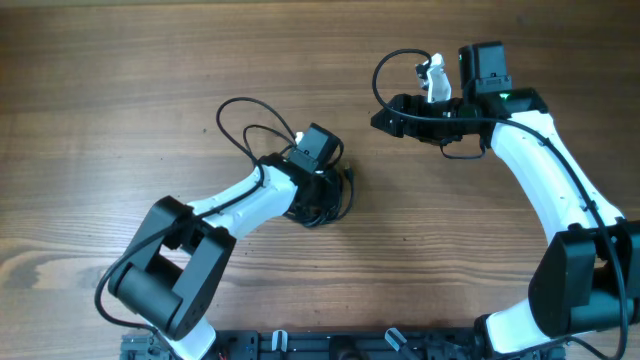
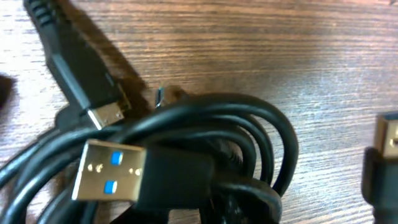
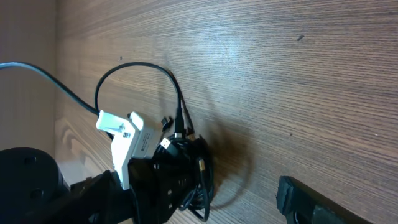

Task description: Untangle cables

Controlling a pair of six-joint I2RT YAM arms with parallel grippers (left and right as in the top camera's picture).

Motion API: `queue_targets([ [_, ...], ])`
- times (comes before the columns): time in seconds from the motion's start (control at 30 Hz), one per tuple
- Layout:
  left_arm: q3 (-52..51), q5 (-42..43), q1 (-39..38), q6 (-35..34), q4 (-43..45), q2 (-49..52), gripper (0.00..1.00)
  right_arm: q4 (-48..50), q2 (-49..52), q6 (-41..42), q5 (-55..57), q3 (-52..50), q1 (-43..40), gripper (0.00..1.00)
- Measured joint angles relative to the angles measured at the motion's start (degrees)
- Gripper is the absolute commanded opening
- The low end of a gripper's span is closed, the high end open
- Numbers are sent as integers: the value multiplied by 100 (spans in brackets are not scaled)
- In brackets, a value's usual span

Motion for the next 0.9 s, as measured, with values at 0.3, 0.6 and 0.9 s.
queue_targets([
  [0.3, 35, 26, 2, -140, -74, 31, 4, -15, 2, 0, -2, -2, 0, 87],
  [0.6, 136, 573, 452, -616, -474, -1032, 4, 284, 2, 26, -813, 0, 0, 74],
  [0.9, 343, 1255, 1495, -1906, -22, -2524, 4, 925, 2, 221, -1867, 0, 144, 75],
])
